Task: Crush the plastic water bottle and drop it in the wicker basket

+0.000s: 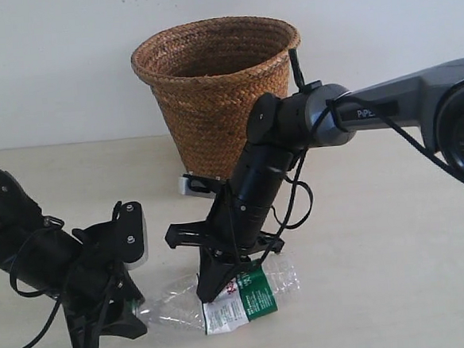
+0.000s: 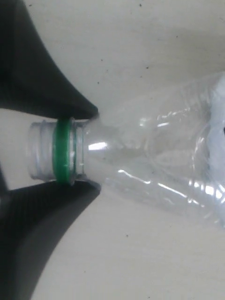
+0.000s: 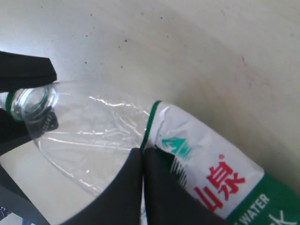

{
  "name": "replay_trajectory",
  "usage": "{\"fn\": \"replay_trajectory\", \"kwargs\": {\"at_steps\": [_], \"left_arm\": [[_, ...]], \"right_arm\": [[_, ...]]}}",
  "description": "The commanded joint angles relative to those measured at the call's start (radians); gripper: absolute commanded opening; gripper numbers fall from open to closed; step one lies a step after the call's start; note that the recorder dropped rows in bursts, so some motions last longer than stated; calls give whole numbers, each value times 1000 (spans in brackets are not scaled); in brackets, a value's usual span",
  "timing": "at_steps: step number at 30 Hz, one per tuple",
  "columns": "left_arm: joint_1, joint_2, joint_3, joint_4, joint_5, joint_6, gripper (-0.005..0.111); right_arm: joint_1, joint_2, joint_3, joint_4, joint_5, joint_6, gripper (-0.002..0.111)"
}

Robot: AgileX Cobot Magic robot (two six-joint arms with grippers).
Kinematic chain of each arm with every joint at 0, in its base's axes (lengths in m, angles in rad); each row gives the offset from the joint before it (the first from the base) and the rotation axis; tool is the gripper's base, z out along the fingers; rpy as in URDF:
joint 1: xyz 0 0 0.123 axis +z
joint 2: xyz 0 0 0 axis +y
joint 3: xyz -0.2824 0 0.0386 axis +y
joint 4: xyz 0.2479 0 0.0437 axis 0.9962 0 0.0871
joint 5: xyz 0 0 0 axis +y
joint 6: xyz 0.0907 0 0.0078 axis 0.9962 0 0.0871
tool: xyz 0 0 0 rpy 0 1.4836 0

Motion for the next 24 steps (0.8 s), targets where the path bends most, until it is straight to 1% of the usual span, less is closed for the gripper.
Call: {"fn": "replay_trajectory", "kwargs": {"at_steps": [1,4,8,10,18,24], "left_arm": [[0,-9,-1,6,-2,-8,4],[0,-9,-1,6,-2,-8,4],[0,-9,-1,6,-2,-8,4],[0,-9,-1,6,-2,-8,4],[0,-9,-1,6,-2,-8,4],[0,-9,-1,6,-2,-8,4]], "right_arm": [[-17,36,28,-295,-13,-6,0],[-17,-11,28,-246,-1,-67,0],[-17,-87,28,-70,18,-213,0],[-17,-127,28,-20,26,-250,0],[-13,-259,28,-27,55,-256,0],[11,-271,52,-145,55,-224,0]]}}
